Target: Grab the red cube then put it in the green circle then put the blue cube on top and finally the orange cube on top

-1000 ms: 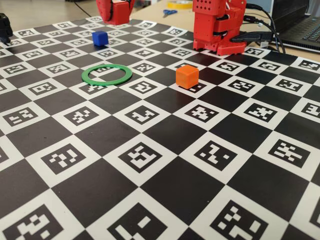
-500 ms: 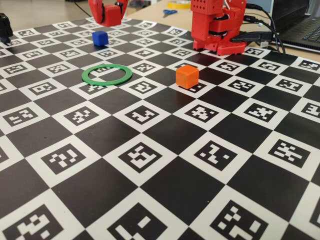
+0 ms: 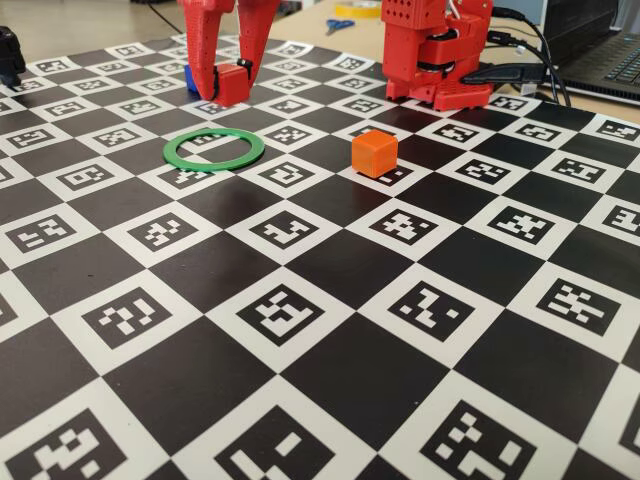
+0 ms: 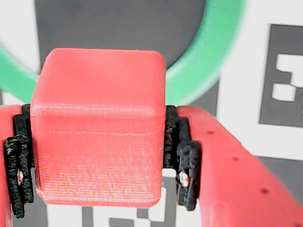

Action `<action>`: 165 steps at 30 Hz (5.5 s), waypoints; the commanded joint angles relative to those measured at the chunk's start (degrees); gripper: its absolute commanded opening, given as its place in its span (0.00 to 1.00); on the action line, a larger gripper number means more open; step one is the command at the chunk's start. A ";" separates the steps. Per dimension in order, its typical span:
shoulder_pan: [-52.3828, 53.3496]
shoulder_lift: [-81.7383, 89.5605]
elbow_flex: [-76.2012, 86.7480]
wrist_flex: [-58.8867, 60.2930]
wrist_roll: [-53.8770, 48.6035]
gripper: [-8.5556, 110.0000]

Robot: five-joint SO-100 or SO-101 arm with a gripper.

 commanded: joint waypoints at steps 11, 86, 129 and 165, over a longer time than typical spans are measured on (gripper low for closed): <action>2.29 -1.41 0.88 -8.26 -1.23 0.16; 2.55 -5.89 3.16 -12.66 1.58 0.43; 13.10 7.29 -25.58 24.87 -5.19 0.50; 43.86 -5.80 -24.96 15.56 -36.47 0.51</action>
